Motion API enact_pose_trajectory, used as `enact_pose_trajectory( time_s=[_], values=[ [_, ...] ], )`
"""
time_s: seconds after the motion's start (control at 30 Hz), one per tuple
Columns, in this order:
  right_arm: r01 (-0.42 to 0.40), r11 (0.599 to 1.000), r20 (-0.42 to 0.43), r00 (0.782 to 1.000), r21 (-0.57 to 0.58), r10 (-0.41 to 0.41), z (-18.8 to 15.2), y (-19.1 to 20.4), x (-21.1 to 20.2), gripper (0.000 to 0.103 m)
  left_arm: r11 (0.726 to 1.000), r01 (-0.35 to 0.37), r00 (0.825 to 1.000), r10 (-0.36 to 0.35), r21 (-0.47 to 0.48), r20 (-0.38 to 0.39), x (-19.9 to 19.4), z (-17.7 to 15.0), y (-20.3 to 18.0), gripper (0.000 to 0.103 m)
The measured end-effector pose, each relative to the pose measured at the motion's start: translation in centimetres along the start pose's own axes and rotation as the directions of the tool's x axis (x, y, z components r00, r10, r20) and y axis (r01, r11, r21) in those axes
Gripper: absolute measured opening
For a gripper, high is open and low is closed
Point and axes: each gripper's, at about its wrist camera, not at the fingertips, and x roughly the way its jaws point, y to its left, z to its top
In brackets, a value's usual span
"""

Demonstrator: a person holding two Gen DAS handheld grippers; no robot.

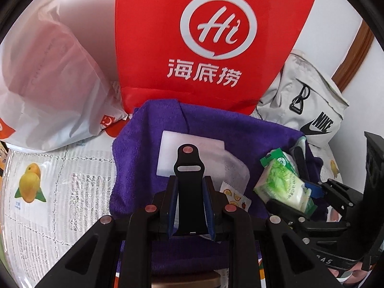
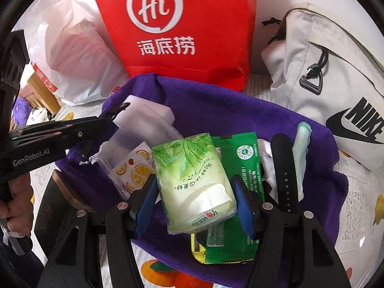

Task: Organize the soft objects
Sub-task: 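Lay tissue pack on the towel with right gripper while left gripper lowers strap there, then open both grippers and lift them away from the purple towel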

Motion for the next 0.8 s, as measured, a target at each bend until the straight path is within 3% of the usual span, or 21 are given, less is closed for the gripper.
enact_pose_trajectory(
  time_s=[0.4, 0.5, 0.57, 0.7, 0.8],
  values=[
    [0.001, 0.999, -0.007, 1.0, 0.054, 0.0, 0.1, -1.3, 0.1, 0.076, 0.999, 0.021, 0.999, -0.021, -0.024, -0.033, 1.3, 0.2, 0.6, 0.022],
    [0.009, 0.999, -0.013, 1.0, 0.052, -0.008, 0.0, -1.4, -0.1, 0.079, 0.999, 0.022, 0.999, -0.024, -0.034, -0.039, 1.2, 0.3, 0.9, 0.03],
    [0.021, 0.998, -0.017, 1.0, 0.051, -0.02, 0.0, -1.4, -0.2, 0.081, 1.0, 0.001, 0.999, -0.002, -0.027, -0.036, 0.9, 0.2, 0.9, 0.043],
    [0.018, 0.997, -0.01, 1.0, 0.076, -0.017, 0.1, -1.7, -1.0, 0.081, 1.0, -0.016, 1.0, 0.016, -0.007, -0.018, -0.3, 0.1, 0.7, 0.049],
    [0.021, 0.997, 0.009, 1.0, 0.077, -0.022, 0.0, -1.7, -2.3, 0.081, 0.999, -0.049, 0.999, 0.049, 0.017, 0.002, -1.5, 0.1, 0.2, 0.06]
  ],
)
